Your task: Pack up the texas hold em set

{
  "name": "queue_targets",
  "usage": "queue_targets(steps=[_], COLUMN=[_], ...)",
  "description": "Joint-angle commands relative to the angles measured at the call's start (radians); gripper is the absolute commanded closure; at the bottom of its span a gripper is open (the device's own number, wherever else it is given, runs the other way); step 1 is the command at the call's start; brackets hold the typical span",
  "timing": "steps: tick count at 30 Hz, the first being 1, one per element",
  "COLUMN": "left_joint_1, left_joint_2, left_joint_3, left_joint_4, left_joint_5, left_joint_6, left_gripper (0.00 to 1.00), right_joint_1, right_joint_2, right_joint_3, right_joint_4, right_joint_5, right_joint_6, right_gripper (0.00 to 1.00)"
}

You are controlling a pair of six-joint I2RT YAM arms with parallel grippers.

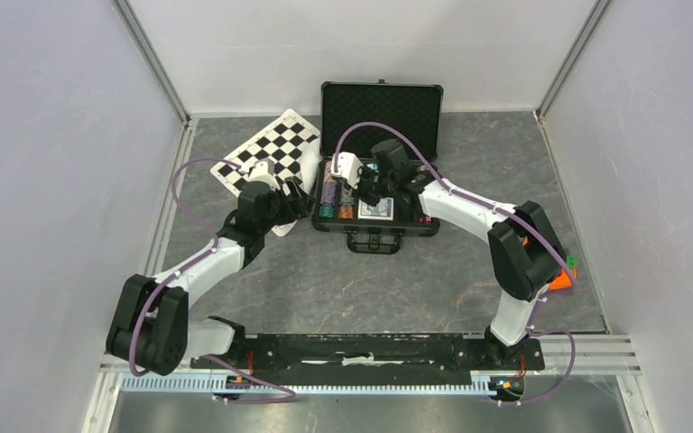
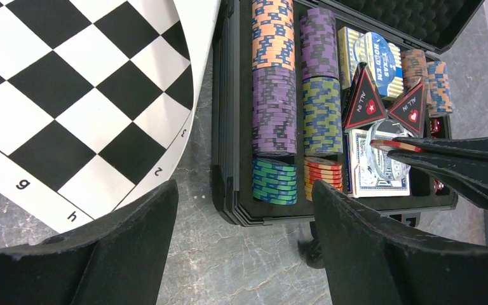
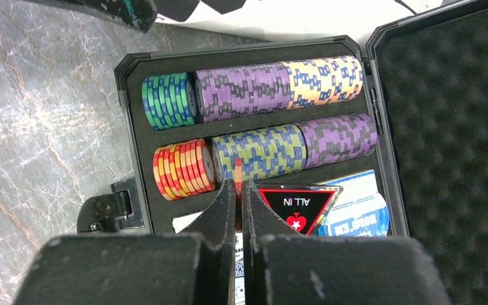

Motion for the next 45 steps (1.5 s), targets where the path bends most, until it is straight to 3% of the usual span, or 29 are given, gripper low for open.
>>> queue_targets(steps=[1, 32, 37, 45], left_joint_1=[0.005, 0.005, 0.005, 0.005], left_joint_2=[-0.022, -0.021, -0.016, -0.011], left_joint_3=[-0.001, 0.004, 0.007, 0.009], left_joint_4=[0.054, 0.051, 0.051, 0.050], left_joint_5=[-0.001, 0.019, 0.024, 0.030], left_joint_6=[0.037, 0.038, 0.039, 0.039], left_gripper=[0.17, 0.16, 0.16, 0.16], right_joint_1=[0.016, 0.050, 0.050, 0.050], right_joint_2=[0.019, 0.146, 0.166, 0.139], right_joint_3=[0.039, 0.113, 0.152, 0.160], right_joint_4=[-0.009, -0.058, -0.094, -0.110], right_joint_5=[-0.020, 0.062, 0.060, 0.063], right_joint_6=[-0.083, -0.135, -0.118, -0.115], right_gripper=[1.00, 1.00, 0.86, 0.80])
